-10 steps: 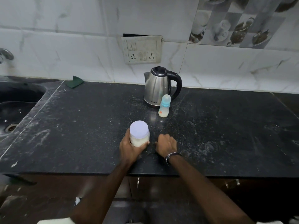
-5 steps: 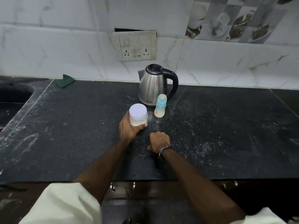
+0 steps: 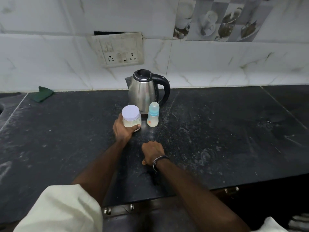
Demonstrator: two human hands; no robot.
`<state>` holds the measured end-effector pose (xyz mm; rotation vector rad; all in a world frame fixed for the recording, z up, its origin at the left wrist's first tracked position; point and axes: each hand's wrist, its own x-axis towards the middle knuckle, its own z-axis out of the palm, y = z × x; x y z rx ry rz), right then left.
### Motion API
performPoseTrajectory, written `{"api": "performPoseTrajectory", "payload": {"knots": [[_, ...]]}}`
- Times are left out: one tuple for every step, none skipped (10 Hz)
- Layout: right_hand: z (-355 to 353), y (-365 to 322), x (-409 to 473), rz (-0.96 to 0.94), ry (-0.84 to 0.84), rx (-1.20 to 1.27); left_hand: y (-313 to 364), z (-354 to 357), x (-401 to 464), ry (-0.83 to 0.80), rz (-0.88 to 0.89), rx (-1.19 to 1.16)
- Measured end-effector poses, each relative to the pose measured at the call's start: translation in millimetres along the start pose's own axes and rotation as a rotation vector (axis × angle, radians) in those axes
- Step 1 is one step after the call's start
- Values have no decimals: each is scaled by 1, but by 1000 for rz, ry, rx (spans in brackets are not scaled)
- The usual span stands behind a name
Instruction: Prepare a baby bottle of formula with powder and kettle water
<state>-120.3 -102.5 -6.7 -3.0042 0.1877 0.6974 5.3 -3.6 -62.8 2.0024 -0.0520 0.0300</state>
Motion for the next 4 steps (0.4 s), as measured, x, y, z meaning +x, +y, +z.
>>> {"api": "performPoseTrajectory", "payload": {"knots": [[1,1,0,-3,23,3,-1,7,2,-6,23,-10],[-1,0,-1,-11,33,-9,3,7,0,-5,20,-16],[0,-1,0,-13,19,-23,2,5,0,-17,16,8],[-4,-4,-1,-5,7,-15,-2,3,-6,-26,31,16]]}}
